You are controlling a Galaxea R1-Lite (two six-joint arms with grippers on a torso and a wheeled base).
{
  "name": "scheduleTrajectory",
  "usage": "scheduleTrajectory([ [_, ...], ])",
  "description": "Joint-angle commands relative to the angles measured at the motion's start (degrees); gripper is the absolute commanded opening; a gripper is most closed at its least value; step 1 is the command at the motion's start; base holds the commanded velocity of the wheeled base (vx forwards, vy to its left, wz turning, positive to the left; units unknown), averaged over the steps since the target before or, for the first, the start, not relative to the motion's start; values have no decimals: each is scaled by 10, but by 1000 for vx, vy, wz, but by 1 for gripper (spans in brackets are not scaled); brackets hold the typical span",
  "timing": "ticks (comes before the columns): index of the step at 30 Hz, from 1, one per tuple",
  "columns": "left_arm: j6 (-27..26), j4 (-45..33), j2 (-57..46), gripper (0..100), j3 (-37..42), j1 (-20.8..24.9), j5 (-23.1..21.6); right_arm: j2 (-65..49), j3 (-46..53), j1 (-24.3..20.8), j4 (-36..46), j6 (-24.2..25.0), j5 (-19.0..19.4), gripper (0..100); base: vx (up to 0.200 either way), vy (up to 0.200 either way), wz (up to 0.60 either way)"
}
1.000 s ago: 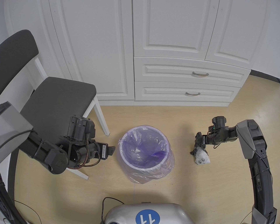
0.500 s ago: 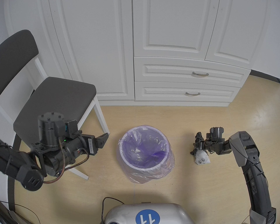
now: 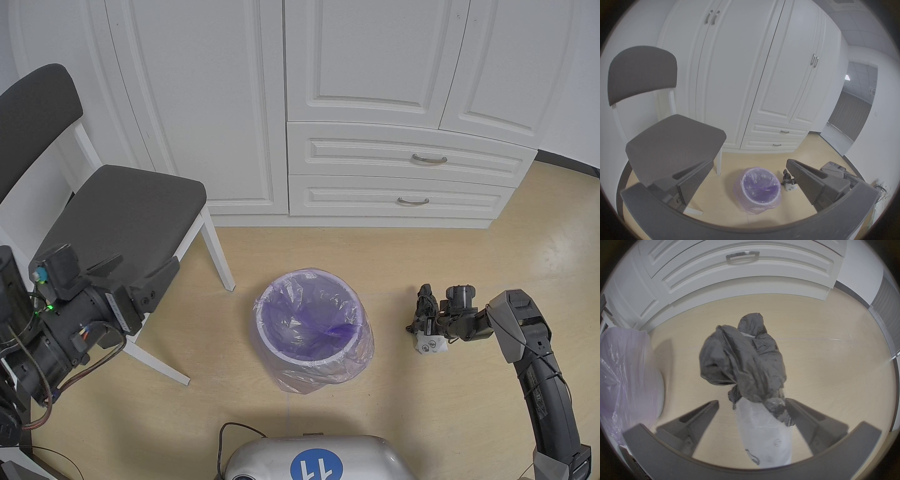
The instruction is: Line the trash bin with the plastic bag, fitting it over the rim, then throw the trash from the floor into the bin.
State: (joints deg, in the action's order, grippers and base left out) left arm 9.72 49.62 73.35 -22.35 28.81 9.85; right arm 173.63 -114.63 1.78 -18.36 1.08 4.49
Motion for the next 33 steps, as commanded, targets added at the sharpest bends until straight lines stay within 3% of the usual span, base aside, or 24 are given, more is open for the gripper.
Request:
scheduleTrajectory([
  [1,-5,-3,-81,100,12,7,2,2,0,-2,5,-2,10,0,0,0,0],
  [19,-30,-13,-106,100,13,10,0,1,0,-2,30,-31,13,0,0,0,0],
  [28,-31,-13,-104,100,15,10,0,1,0,-1,31,-28,-55,0,0,0,0],
  [30,-33,-14,-104,100,13,10,0,1,0,-1,32,-28,-88,0,0,0,0],
  [33,-34,-13,-104,100,13,10,0,1,0,-1,46,-41,-87,0,0,0,0],
])
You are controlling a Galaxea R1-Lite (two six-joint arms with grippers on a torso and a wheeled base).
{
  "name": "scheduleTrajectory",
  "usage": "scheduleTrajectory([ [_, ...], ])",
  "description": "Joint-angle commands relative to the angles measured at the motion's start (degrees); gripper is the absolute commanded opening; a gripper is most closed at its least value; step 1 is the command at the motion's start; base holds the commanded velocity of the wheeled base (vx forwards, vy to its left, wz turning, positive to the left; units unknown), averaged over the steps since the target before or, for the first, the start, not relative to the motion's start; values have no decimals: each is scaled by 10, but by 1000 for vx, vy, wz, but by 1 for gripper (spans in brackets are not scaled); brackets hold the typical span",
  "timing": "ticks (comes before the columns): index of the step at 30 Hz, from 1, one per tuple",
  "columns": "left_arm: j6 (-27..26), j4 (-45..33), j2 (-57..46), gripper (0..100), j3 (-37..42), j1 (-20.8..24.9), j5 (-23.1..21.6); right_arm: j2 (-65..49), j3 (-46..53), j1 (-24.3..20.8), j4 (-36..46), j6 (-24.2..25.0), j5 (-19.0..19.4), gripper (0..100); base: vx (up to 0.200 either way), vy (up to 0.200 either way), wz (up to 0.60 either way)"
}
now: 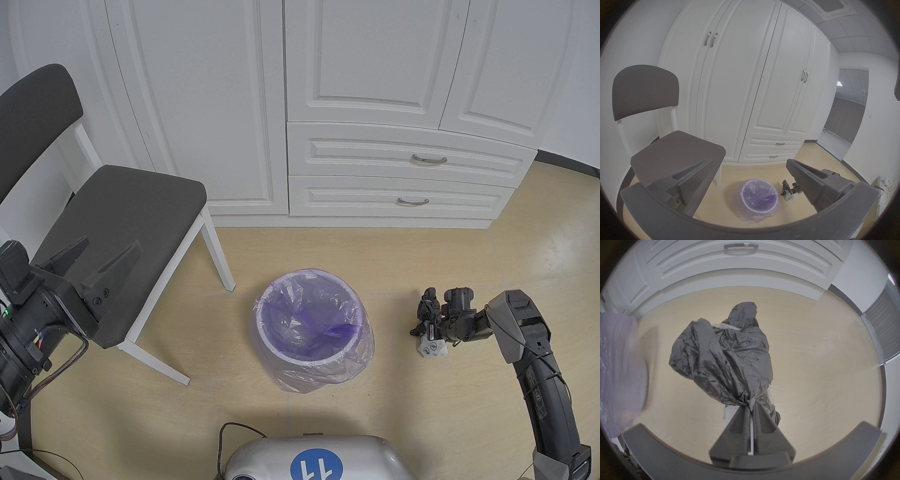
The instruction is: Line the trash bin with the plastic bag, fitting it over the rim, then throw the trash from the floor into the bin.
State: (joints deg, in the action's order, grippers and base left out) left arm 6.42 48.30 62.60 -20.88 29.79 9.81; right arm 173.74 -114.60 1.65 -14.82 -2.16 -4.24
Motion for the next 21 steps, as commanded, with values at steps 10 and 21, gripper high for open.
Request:
scheduleTrajectory([
  [10,-34,0,2,100,1,0,0,-4,0,-2,-22,-36,-77,0,0,0,0],
  [21,-66,1,-13,100,2,0,0,-31,85,41,-420,-290,-23,0,0,0,0],
])
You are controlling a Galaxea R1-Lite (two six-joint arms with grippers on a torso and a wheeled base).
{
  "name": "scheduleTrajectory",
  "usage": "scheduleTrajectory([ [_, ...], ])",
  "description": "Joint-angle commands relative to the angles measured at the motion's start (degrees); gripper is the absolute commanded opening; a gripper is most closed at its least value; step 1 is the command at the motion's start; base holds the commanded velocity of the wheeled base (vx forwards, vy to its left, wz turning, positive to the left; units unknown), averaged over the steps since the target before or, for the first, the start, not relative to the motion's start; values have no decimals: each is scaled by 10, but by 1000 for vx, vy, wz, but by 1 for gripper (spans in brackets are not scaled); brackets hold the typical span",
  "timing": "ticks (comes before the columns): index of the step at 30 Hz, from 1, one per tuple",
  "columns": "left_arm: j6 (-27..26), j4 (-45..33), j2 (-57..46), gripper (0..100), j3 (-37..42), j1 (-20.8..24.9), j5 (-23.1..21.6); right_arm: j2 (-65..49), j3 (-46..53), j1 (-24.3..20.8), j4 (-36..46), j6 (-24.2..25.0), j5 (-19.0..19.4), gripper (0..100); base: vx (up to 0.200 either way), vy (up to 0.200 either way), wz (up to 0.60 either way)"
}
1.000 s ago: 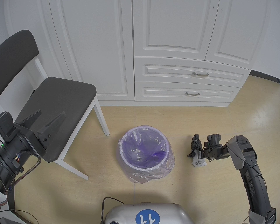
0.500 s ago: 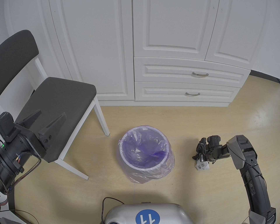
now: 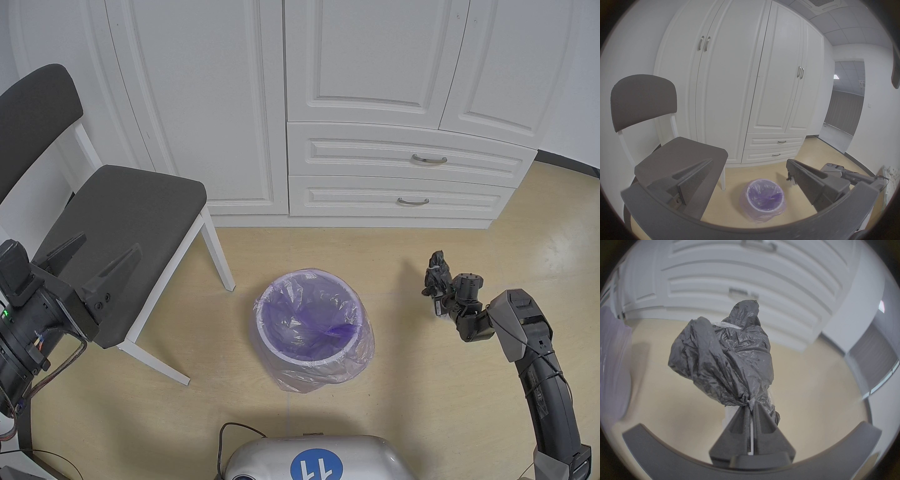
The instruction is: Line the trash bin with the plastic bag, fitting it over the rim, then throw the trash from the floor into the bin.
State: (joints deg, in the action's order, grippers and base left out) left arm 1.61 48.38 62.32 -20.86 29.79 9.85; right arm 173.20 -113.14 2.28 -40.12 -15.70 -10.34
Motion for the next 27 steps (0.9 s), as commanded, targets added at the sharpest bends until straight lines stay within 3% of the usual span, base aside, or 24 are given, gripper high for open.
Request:
scheduleTrajectory([
  [1,-19,0,-11,100,2,0,0,-38,88,37,-185,-167,52,0,0,0,0],
  [8,-20,0,-30,100,-1,0,1,-177,245,28,-302,-170,109,0,0,0,0],
  [12,-20,0,-37,100,-1,0,1,-228,300,19,-350,-171,121,0,0,0,0],
  [20,-55,1,-61,100,0,0,-2,-388,454,-50,-499,-174,128,0,0,0,0],
  [24,-58,1,-73,100,-1,4,-4,-427,492,-76,-499,-174,134,0,0,0,0],
  [27,-59,0,-88,100,-1,19,-22,-494,564,-116,-499,-177,176,0,0,0,0],
])
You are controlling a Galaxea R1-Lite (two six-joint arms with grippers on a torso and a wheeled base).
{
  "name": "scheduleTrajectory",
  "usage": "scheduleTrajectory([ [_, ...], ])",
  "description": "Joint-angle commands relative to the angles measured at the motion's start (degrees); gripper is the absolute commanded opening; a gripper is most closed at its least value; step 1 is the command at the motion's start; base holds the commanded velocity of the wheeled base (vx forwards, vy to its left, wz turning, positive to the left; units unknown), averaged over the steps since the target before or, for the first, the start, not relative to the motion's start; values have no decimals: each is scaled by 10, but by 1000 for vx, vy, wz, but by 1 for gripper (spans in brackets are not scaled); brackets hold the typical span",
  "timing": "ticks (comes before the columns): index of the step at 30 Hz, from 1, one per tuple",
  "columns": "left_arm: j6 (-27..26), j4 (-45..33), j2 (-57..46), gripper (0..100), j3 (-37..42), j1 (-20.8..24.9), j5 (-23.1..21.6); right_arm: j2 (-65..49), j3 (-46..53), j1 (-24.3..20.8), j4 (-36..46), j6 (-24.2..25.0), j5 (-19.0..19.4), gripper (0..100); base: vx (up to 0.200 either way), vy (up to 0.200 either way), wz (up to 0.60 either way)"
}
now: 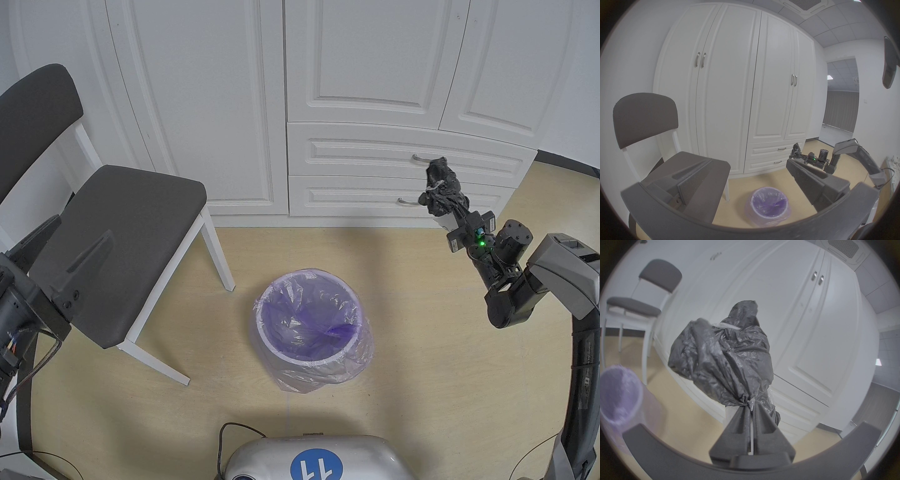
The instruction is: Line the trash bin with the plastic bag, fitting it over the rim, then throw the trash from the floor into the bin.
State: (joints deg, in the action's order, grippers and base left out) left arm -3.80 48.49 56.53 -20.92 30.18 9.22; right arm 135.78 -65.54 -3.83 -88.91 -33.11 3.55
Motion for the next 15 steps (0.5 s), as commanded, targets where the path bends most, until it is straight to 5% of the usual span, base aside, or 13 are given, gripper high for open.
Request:
scheduleTrajectory([
  [1,-5,-1,-31,100,-1,15,-16,-132,102,-66,-11,-4,44,0,0,0,0],
  [15,-75,0,-39,100,9,-4,-7,-333,338,-210,-11,-50,45,0,0,0,0],
])
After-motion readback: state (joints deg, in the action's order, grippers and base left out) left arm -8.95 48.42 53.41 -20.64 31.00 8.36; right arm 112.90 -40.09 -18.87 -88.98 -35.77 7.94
